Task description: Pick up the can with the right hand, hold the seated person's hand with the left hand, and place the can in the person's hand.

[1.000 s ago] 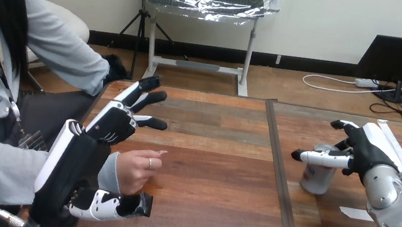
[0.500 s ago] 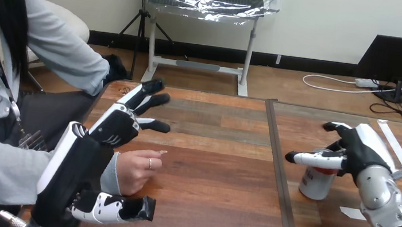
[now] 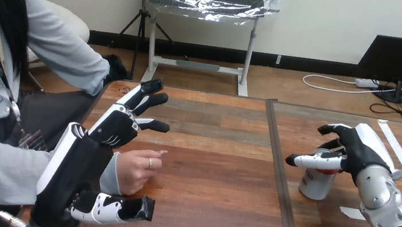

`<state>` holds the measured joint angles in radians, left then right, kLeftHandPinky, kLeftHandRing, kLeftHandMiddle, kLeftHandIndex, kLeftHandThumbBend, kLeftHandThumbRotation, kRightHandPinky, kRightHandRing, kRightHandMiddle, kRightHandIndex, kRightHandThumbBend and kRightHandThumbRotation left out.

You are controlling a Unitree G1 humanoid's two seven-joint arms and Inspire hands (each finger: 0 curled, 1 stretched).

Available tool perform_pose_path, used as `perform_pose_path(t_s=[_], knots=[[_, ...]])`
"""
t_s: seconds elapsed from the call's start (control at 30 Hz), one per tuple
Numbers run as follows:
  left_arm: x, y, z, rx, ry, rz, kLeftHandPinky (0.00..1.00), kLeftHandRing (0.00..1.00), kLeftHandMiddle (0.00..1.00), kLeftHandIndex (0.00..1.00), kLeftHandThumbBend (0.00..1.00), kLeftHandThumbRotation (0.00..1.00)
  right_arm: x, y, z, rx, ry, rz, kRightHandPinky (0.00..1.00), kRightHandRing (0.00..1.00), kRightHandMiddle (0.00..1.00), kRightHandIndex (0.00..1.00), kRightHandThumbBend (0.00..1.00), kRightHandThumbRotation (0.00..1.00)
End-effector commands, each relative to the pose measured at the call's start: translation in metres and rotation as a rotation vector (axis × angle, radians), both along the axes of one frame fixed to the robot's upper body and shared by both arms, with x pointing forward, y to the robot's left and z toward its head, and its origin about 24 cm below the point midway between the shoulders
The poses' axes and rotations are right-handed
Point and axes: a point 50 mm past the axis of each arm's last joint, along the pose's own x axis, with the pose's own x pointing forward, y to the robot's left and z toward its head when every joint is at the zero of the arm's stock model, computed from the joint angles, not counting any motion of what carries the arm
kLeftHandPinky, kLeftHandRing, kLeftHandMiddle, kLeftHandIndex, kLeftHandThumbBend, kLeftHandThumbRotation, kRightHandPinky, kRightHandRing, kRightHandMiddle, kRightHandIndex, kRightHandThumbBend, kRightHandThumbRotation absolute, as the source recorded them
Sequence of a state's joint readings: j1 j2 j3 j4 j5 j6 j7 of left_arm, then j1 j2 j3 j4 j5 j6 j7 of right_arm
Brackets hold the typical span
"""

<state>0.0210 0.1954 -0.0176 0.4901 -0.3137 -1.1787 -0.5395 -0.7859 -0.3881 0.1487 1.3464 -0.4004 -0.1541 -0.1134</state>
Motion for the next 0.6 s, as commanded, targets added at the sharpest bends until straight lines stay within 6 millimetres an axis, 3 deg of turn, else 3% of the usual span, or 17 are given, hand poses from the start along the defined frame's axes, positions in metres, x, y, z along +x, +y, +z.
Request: perform_pose_path(t_s=[0.0, 0.33, 0.57], knots=[[0.0073, 0.0013, 0.0158, -0.003, -0.081, -0.005, 0.72, 0.89, 0.94, 0.91, 1.00, 0.62, 0.0083, 0.0041, 0.0133, 0.020, -0.076, 0.007, 0.63, 0.71, 0.75, 0.78, 0.95, 0.14], [0.0074, 0.0018, 0.0159, -0.005, -0.085, -0.002, 0.72, 0.89, 0.93, 0.90, 1.00, 0.63, 0.0085, 0.0034, 0.0143, 0.021, -0.086, 0.003, 0.64, 0.71, 0.75, 0.74, 0.94, 0.10], [0.0074, 0.0022, 0.0165, 0.000, -0.090, -0.001, 0.72, 0.89, 0.94, 0.90, 1.00, 0.63, 0.0089, 0.0034, 0.0146, 0.034, -0.081, -0.007, 0.64, 0.71, 0.75, 0.76, 0.96, 0.14]])
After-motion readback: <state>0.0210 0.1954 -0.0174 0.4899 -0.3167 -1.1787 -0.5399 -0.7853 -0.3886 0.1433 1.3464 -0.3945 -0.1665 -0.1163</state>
